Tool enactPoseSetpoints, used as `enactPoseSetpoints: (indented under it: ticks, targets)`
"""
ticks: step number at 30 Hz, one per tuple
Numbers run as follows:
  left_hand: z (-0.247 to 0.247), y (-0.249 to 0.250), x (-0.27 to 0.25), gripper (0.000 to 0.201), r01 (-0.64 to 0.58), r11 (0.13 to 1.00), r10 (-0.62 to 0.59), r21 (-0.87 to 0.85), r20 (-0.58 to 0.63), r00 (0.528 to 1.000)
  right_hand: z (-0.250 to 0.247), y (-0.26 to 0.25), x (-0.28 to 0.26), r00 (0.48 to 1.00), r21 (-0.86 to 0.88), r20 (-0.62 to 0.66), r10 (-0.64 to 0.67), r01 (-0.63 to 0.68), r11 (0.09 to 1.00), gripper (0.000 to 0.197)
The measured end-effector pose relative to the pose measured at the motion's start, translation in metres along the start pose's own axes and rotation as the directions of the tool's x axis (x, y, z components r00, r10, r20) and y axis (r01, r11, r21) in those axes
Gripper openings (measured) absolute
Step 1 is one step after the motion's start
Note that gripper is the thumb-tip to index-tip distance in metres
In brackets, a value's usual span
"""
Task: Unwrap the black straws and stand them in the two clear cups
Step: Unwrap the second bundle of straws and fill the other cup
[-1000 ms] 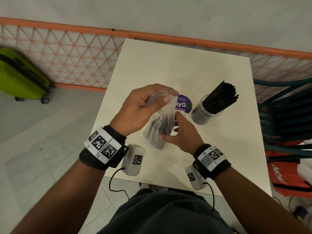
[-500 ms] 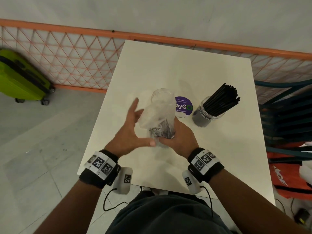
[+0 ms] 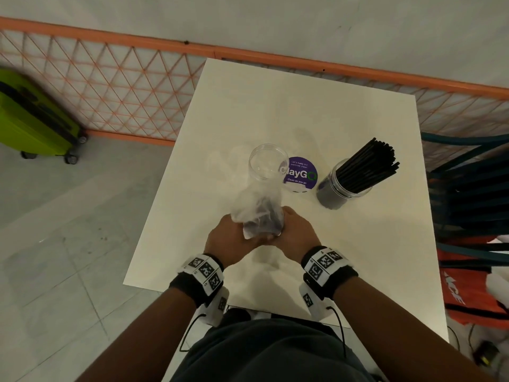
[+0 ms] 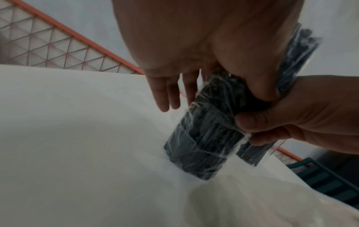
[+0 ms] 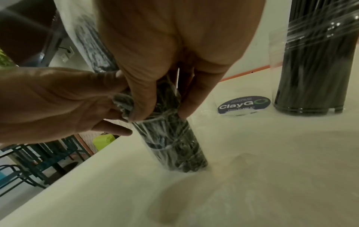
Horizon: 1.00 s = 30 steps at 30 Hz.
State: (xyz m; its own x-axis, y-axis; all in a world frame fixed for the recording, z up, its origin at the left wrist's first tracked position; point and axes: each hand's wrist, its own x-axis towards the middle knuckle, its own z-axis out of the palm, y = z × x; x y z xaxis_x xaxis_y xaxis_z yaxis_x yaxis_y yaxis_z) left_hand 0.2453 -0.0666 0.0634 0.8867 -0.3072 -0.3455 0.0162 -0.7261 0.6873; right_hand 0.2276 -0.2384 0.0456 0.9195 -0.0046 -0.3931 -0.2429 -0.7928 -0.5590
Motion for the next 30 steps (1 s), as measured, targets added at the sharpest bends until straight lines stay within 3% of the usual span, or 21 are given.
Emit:
enactPoseSetpoints:
  ticks: [3,5,7,9,12,15,18,21,23,25,27,30]
  targets:
    - [0.000,0.004,0.001,0.073,-0.166,0.977,0.170,-0.131,0.016,0.985,0.006,0.007,0.005,0.995,-0.107,0.087,-0.039,0.048,0.993,0.048]
    - [0.002,0.005,0.000,0.081,-0.153,0.954,0.146,-0.257,-0.048,0.988,0.008,0.007,0.009,0.994,-0.152,0.106,-0.037,0.053,0.987,0.046]
    - [0.010,0.001,0.003,0.070,-0.059,0.950,0.043,-0.306,-0.057,0.997,0.004,0.005,0.010,0.995,-0.137,0.100,-0.011,0.025,0.990,0.060]
    - [0.017,-0.006,0.006,0.064,-0.016,0.953,0.001,-0.302,-0.050,0.999,-0.005,0.002,0.005,0.997,-0.001,0.076,-0.009,0.010,1.000,0.082]
    - [0.019,-0.013,0.014,0.053,-0.033,0.953,0.035,-0.300,0.000,0.999,-0.020,0.000,-0.008,0.996,0.153,0.040,-0.081,0.074,0.985,0.094]
    - [0.017,-0.015,0.017,0.071,-0.107,0.916,0.135,-0.387,0.044,0.990,-0.024,-0.002,-0.014,0.996,0.170,0.047,-0.075,0.066,0.983,0.082]
    - [0.011,-0.016,0.014,0.095,-0.195,0.835,0.200,-0.514,-0.045,0.979,-0.022,-0.002,-0.009,0.994,0.072,0.062,-0.088,0.083,0.994,0.058]
    - [0.010,-0.016,0.010,0.079,-0.154,0.854,0.162,-0.496,-0.027,0.986,-0.019,-0.001,-0.006,0.993,-0.023,0.026,-0.111,0.112,0.993,0.043]
    - [0.011,-0.012,0.009,0.063,-0.114,0.890,0.121,-0.442,-0.012,0.993,-0.018,0.000,-0.008,0.995,-0.002,0.008,-0.104,0.104,0.995,0.052]
    - [0.014,-0.008,0.012,0.060,-0.101,0.937,0.118,-0.336,0.032,0.993,-0.021,0.001,-0.012,0.994,0.089,-0.005,-0.107,0.107,0.990,0.073]
    - [0.017,-0.006,0.014,0.069,-0.109,0.954,0.132,-0.279,0.065,0.989,-0.023,0.003,-0.015,0.992,0.123,-0.023,-0.122,0.123,0.985,0.083]
    - [0.018,-0.011,0.013,0.101,-0.152,0.913,0.179,-0.378,0.035,0.983,-0.021,0.006,-0.015,0.996,0.047,0.007,-0.085,0.084,0.995,0.063]
